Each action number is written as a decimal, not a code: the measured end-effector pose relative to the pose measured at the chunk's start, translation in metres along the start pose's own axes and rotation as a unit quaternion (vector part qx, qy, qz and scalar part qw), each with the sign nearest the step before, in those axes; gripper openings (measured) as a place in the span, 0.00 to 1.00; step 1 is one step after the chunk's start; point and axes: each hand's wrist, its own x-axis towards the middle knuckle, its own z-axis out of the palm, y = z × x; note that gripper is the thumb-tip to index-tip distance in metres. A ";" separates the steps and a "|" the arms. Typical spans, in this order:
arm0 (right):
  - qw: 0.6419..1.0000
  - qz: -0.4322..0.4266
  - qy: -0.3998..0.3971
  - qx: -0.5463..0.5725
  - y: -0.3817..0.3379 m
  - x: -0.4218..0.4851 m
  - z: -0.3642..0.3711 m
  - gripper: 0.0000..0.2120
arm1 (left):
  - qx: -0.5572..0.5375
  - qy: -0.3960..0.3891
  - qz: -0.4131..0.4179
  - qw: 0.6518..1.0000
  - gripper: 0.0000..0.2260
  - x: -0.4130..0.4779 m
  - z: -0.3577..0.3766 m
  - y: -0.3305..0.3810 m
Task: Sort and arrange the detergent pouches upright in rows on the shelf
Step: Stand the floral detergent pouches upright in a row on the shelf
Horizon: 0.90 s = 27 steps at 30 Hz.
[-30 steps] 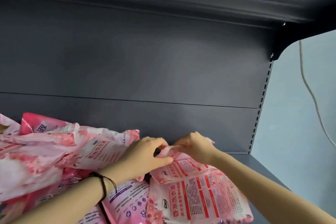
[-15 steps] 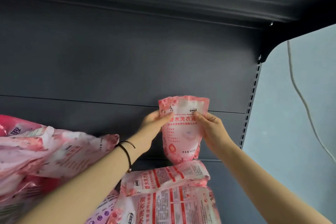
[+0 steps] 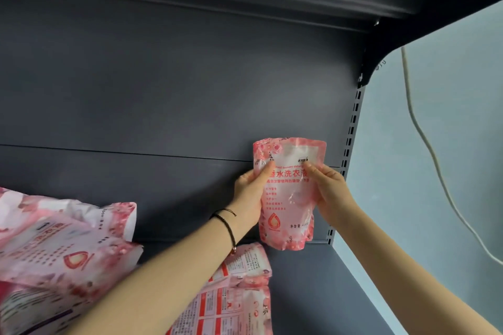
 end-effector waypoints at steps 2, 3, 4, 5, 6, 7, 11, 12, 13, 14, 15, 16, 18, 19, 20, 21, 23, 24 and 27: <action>1.000 0.012 0.008 0.001 0.009 -0.003 -0.013 0.09 | 0.005 -0.008 -0.013 1.000 0.12 0.000 0.003 -0.014; 1.000 0.020 0.008 0.003 0.014 -0.004 -0.018 0.08 | 0.005 -0.015 -0.016 1.000 0.12 0.000 0.003 -0.020; 1.000 0.027 0.006 0.006 0.019 -0.005 -0.024 0.08 | 0.007 -0.025 -0.016 1.000 0.12 0.000 0.003 -0.024; 1.000 0.030 0.001 0.007 0.022 -0.006 -0.028 0.08 | 0.011 -0.036 -0.016 0.999 0.13 0.001 0.002 -0.026; 1.000 0.030 -0.004 0.004 0.025 -0.008 -0.032 0.09 | 0.025 -0.045 -0.014 0.999 0.13 0.002 0.002 -0.027; 1.000 0.028 -0.007 -0.004 0.025 -0.008 -0.035 0.09 | 0.052 -0.051 -0.011 0.997 0.13 0.004 0.001 -0.026; 0.983 -0.012 -0.007 -0.186 0.018 -0.007 -0.046 0.12 | 0.261 -0.080 0.049 0.961 0.12 0.009 -0.010 -0.013; 0.968 -0.021 -0.014 -0.250 0.014 -0.006 -0.048 0.14 | 0.322 -0.098 0.071 0.939 0.11 0.009 -0.014 -0.008; 0.950 -0.026 -0.022 -0.309 0.010 -0.005 -0.050 0.15 | 0.385 -0.115 0.088 0.911 0.11 0.008 -0.019 -0.002; 0.931 -0.027 -0.030 -0.363 0.005 -0.005 -0.051 0.16 | 0.446 -0.126 0.099 0.881 0.11 0.006 -0.023 0.003; 0.908 -0.028 -0.036 -0.417 0.001 -0.005 -0.053 0.17 | 0.500 -0.130 0.102 0.850 0.12 0.004 -0.027 0.007; 0.882 -0.029 -0.040 -0.468 -0.003 -0.005 -0.054 0.17 | 0.546 -0.132 0.100 0.821 0.13 0.001 -0.031 0.012; 0.842 -0.024 -0.044 -0.537 -0.010 -0.005 -0.053 0.16 | 0.605 -0.147 0.087 0.778 0.14 -0.009 -0.041 0.026; 0.826 -0.016 -0.046 -0.562 -0.014 -0.006 -0.053 0.16 | 0.621 -0.164 0.081 0.763 0.13 -0.017 -0.048 0.034; 0.808 -0.003 -0.049 -0.586 -0.019 -0.007 -0.052 0.16 | 0.628 -0.188 0.076 0.751 0.13 -0.027 -0.057 0.043; 0.786 0.019 -0.057 -0.616 -0.025 -0.009 -0.051 0.16 | 0.631 -0.217 0.072 0.741 0.13 -0.039 -0.067 0.053; 0.712 0.101 -0.092 -0.689 -0.037 -0.014 -0.048 0.17 | 0.620 -0.270 0.057 0.734 0.12 -0.068 -0.088 0.070; 0.670 0.143 -0.113 -0.719 -0.042 -0.019 -0.044 0.17 | 0.613 -0.284 0.043 0.736 0.12 -0.084 -0.100 0.074; 0.653 0.151 -0.163 -0.724 -0.055 -0.034 -0.020 0.16 | 0.648 -0.266 0.023 0.713 0.16 -0.124 -0.136 0.072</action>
